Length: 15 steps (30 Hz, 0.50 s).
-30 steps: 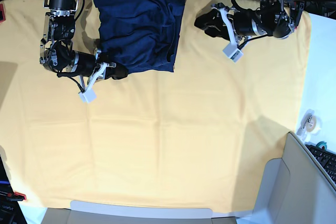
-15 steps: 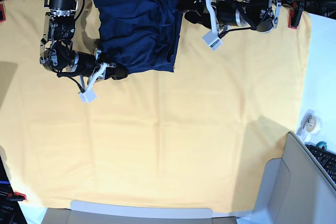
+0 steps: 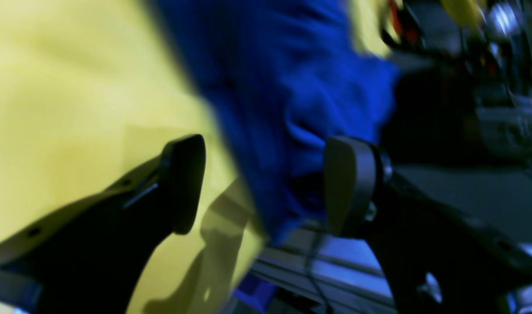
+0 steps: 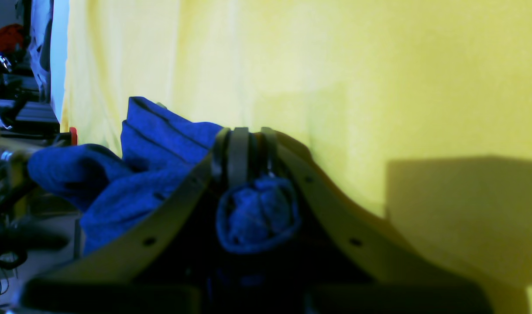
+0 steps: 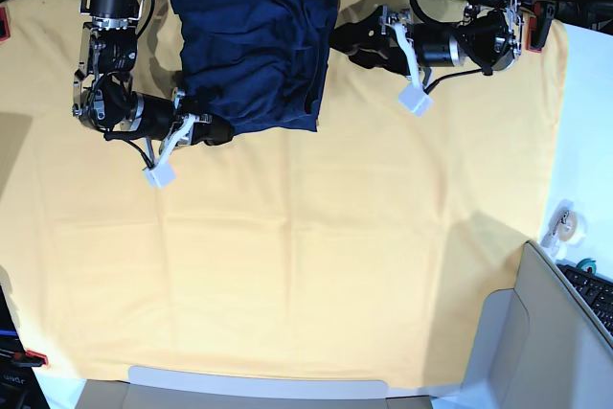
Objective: Fold the T-shirt properly
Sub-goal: 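Hold the bundle with both grippers and rotate it toward the left gripper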
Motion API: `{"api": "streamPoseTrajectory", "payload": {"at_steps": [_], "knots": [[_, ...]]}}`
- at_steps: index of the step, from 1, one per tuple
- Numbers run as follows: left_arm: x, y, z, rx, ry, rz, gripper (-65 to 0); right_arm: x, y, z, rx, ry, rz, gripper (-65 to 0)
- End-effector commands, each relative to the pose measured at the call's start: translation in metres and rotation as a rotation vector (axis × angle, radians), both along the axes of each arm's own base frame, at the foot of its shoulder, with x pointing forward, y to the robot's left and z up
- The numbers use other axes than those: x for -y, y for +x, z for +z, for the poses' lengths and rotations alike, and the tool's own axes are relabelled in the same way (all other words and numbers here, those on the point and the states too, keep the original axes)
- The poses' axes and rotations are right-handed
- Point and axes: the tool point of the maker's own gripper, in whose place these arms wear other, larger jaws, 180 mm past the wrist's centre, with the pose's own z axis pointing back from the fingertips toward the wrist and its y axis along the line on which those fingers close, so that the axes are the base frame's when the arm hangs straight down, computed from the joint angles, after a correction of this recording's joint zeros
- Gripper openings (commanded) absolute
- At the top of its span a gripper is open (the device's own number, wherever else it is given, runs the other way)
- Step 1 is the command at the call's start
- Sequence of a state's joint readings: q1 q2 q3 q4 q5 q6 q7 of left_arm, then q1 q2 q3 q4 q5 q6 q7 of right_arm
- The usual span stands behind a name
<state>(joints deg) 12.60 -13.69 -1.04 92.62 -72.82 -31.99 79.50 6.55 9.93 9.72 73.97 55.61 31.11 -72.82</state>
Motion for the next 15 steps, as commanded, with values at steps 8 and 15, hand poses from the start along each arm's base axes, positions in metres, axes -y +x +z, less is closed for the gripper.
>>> {"api": "streamPoseTrajectory", "payload": {"at_steps": [8, 15], "knots": [[0.000, -0.003, -0.001, -0.046, -0.027, 0.023, -23.2, -0.002, -0.001, -0.001, -0.012, 0.003, 0.002, -60.8], [0.022, -0.021, 0.005, -0.108, -0.068, 0.035, -23.2, -0.001, -0.001, -0.001, -0.012, -0.002, 0.001, -60.8]]}}
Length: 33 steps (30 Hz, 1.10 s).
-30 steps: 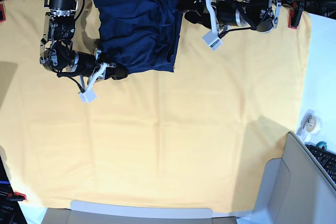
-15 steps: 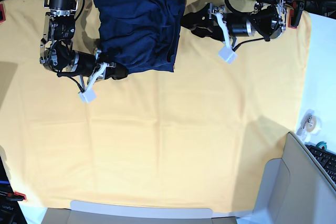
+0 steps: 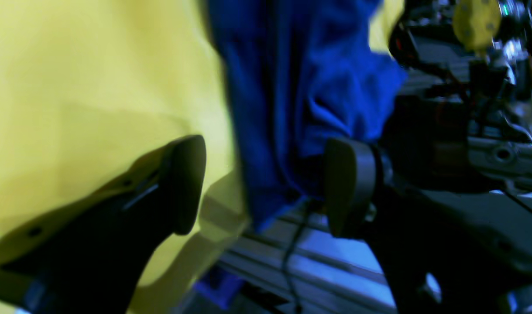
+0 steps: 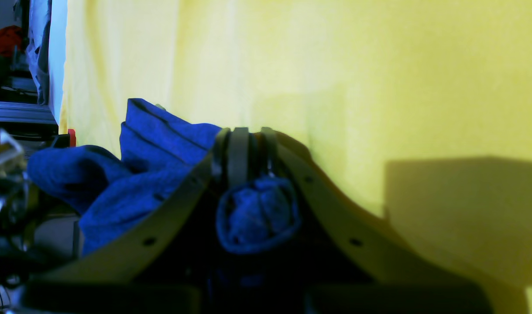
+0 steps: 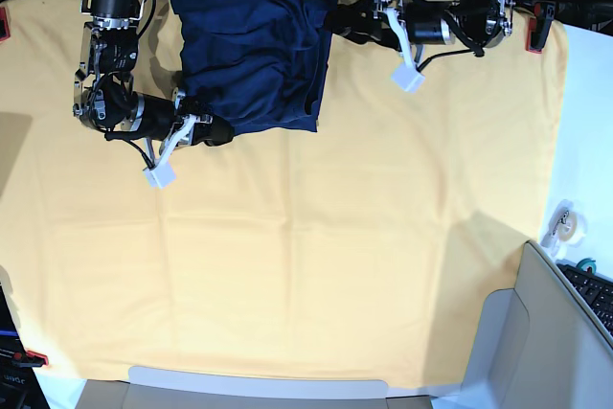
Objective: Fold the T-shirt properly
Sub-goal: 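Hold the bundle with both grippers and rotate it toward the left gripper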
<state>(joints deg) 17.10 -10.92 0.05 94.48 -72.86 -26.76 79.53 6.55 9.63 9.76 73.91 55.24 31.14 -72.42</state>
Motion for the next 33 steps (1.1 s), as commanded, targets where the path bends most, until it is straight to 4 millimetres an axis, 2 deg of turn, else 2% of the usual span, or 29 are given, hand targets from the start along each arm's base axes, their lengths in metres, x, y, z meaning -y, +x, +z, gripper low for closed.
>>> {"api": "streamPoseTrajectory", "payload": {"at_steps": [1, 8, 15, 19, 29, 33], "knots": [[0.006, 0.003, 0.010, 0.013, -0.023, -0.018, -23.2, 0.000, -0.001, 0.000, -0.014, -0.001, 0.006, -60.8], [0.027, -0.010, 0.008, -0.056, -0.045, -0.067, -23.2, -0.001, -0.001, 0.000, -0.014, 0.000, 0.006, -60.8], [0.027, -0.010, 0.007, -0.055, -0.038, -0.070, -23.2, -0.001, -0.001, 0.000, -0.014, 0.000, 0.006, -60.9], [0.022, -0.012, -0.003, -0.055, 0.025, -0.082, -23.2, -0.001, -0.001, 0.000, -0.013, 0.000, 0.006, -61.1], [0.029, -0.018, -0.004, -0.054, 0.029, -0.124, -23.5, -0.001, 0.001, 0.001, -0.009, 0.000, 0.006, -61.2], [0.026, -0.019, -0.011, -0.047, 0.076, -0.139, -32.5, 0.000, 0.001, 0.002, -0.008, 0.000, 0.004, -61.2]]}}
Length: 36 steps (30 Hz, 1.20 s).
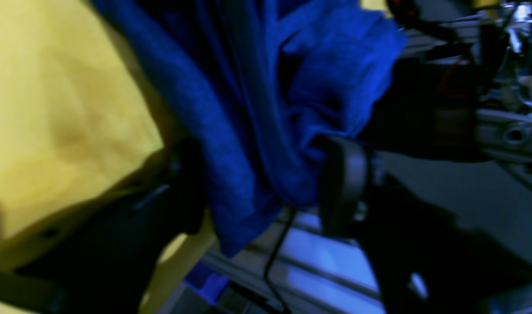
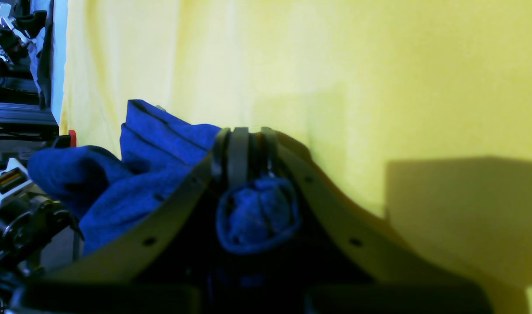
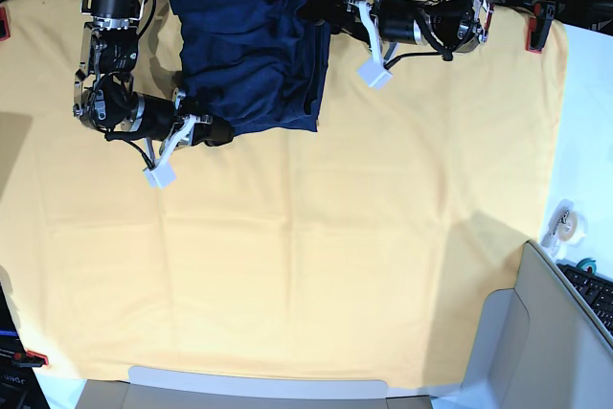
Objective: Fold the T-shirt properly
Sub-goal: 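Hold the bundle with both grippers and rotate it toward the left gripper, then drag the navy bundle with both grippers away from the cloth edge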
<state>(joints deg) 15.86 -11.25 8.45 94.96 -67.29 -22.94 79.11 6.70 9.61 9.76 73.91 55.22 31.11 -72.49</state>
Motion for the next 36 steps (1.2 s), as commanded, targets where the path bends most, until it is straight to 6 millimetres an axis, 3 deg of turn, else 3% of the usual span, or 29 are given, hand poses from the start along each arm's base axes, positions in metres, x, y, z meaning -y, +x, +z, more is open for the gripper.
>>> {"api": "streamPoseTrajectory", "payload": {"at_steps": [1, 3, 6, 12, 15, 18, 24, 31, 36], "knots": [[0.000, 0.000, 0.000, 0.012, 0.022, -0.030, -36.4, 0.000, 0.000, 0.001, -0.009, 0.000, 0.004, -61.2], [0.004, 0.002, 0.001, 0.037, 0.027, -0.063, -44.6, 0.000, 0.001, 0.001, -0.008, 0.000, 0.004, -61.2], [0.010, -0.003, 0.000, 0.041, 0.031, -0.098, -65.0, -0.001, 0.002, 0.003, -0.003, 0.001, 0.004, -61.2], [0.000, 0.002, -0.002, 0.065, 0.074, -0.111, -65.0, -0.001, 0.010, 0.025, 0.083, -0.021, 0.016, -61.2], [-0.015, 0.028, 0.011, 0.157, 0.122, -0.125, -65.0, -0.002, 0.014, 0.036, 0.126, -0.040, 0.027, -63.1], [-0.037, 0.048, 0.016, 0.212, 0.191, -0.137, -65.0, 0.002, 0.009, 0.034, 0.131, -0.080, 0.028, -65.0], [-0.053, 0.082, 0.014, 0.232, 0.230, -0.114, -65.0, -0.001, -0.011, 0.032, 0.143, -0.138, 0.044, -65.0], [-0.039, 0.113, 0.013, 0.251, 0.236, -0.167, -65.0, -0.006, -0.052, 0.025, 0.128, -0.196, 0.065, -65.0], [-0.019, 0.130, 0.011, 0.284, 0.244, -0.234, -65.0, 0.007, -0.078, 0.027, 0.115, -0.228, 0.010, -65.0]]}}
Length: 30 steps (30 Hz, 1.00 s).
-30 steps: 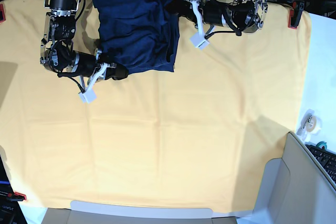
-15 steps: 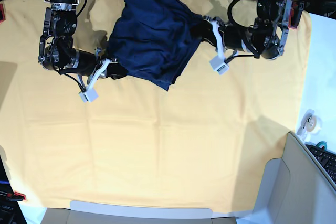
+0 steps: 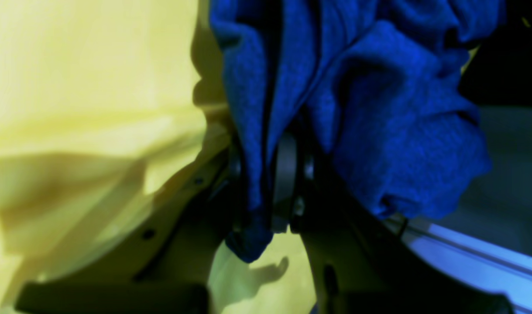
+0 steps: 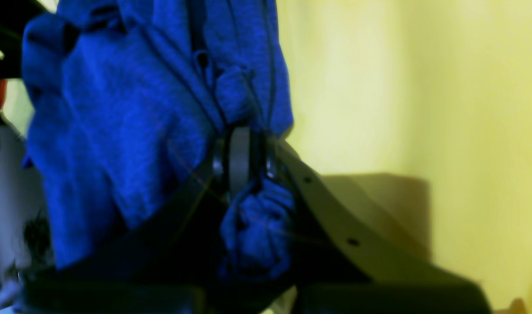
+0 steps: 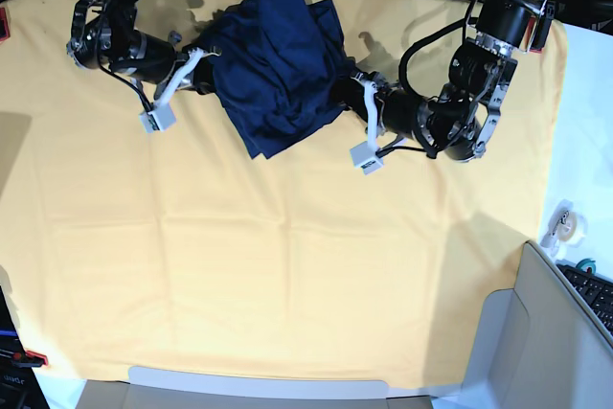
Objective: Fold the T-shirt properly
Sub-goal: 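Drag the navy bundle with both grippers away from the cloth edge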
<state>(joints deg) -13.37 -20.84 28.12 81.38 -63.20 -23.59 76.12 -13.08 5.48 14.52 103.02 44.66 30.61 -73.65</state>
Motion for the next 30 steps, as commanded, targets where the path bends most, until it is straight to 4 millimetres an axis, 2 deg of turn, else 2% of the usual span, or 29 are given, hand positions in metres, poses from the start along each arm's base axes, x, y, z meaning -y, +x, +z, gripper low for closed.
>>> {"api": "streamPoseTrajectory", "payload": {"at_steps": [1, 7, 10, 13, 15, 17, 22, 24, 30], "knots": [[0.004, 0.016, 0.007, 0.043, -0.010, 0.010, -65.0, 0.002, -0.001, 0.009, 0.029, 0.005, -0.010, -65.0], [0.017, 0.035, 0.008, 0.087, 0.005, -0.030, -65.0, 0.019, -0.027, 0.016, 0.027, -0.043, -0.054, -65.0], [0.018, 0.041, 0.007, 0.089, 0.022, -0.043, -65.0, 0.022, -0.036, 0.017, 0.019, -0.040, -0.091, -65.0], [0.028, 0.049, 0.011, 0.093, 0.007, -0.044, -65.0, 0.017, -0.042, 0.016, 0.005, -0.015, -0.116, -65.0], [0.030, 0.055, 0.014, 0.100, 0.006, -0.042, -65.0, 0.015, -0.044, 0.015, 0.000, -0.009, -0.119, -65.0], [0.044, 0.058, 0.021, 0.117, -0.005, -0.071, -65.0, 0.010, -0.046, 0.015, -0.003, 0.006, -0.126, -65.0], [0.051, 0.068, 0.024, 0.178, 0.049, -0.109, -65.0, 0.006, -0.044, 0.023, 0.023, 0.010, -0.125, -65.0], [0.046, 0.071, 0.019, 0.200, 0.097, -0.118, -65.0, 0.003, -0.043, 0.023, 0.022, 0.021, -0.131, -65.0], [0.052, 0.084, 0.019, 0.283, 0.188, -0.157, -65.0, -0.004, -0.041, 0.025, 0.027, 0.048, -0.144, -65.0]]}}
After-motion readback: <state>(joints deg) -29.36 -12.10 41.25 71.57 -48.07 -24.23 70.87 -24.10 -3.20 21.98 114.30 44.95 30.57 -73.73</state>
